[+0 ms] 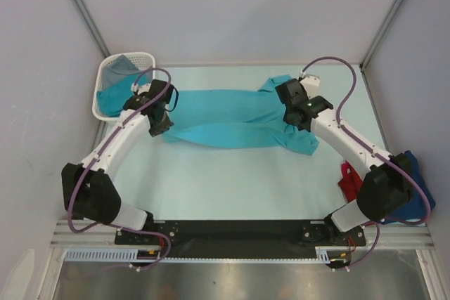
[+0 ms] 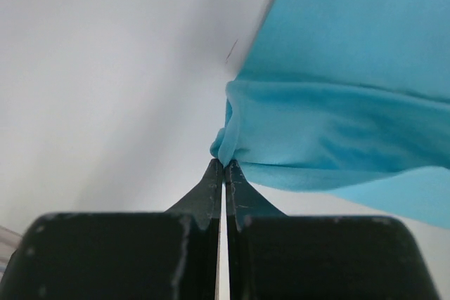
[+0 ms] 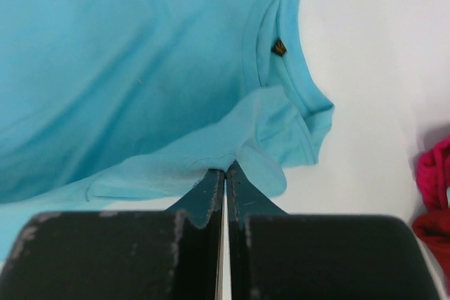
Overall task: Fold and stack the t-shirts
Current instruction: Fold the flattened tshirt in 1/3 of the way
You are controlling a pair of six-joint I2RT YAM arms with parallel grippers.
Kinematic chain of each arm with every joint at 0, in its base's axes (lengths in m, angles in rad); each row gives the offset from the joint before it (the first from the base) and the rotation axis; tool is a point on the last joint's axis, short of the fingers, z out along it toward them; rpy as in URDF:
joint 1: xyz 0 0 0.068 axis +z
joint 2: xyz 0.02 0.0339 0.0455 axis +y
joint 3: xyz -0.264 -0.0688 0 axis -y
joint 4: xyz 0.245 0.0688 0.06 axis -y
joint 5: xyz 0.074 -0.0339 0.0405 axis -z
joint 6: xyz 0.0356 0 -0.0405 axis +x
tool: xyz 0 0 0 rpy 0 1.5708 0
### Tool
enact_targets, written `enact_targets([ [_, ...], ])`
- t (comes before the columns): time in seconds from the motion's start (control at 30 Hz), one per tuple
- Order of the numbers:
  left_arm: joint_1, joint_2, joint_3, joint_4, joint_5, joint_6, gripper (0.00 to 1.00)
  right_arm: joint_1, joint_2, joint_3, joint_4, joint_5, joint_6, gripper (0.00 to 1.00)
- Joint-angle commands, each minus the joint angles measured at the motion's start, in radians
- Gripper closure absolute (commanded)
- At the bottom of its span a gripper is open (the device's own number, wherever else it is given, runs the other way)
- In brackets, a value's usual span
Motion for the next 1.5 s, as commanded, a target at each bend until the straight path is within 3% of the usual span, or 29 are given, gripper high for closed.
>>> enact_targets([
  [0.0, -0.020, -0.078, -0.084, -0.026, -0.027, -0.016, 1.00, 0.032, -0.076, -0.052, -0.041, 0.039, 0.050, 1.00],
  [0.4, -0.044, -0.190, -0.182, -0.080, -0.039, -0.039, 1.00, 0.133, -0.209, -0.138, -0.159, 0.068, 0.124, 1.00],
  [1.0, -0.087, -0.279, -0.285, -0.138, -0.031, -0.084, 1.00, 0.356, -0.379, -0.230, -0.458, 0.128, 0.420, 1.00],
  [1.47, -0.090, -0.342, -0.343, -0.175, -0.005, -0.079, 1.00, 0.550, -0.389, -0.234, -0.669, 0.142, 0.696, 1.00],
])
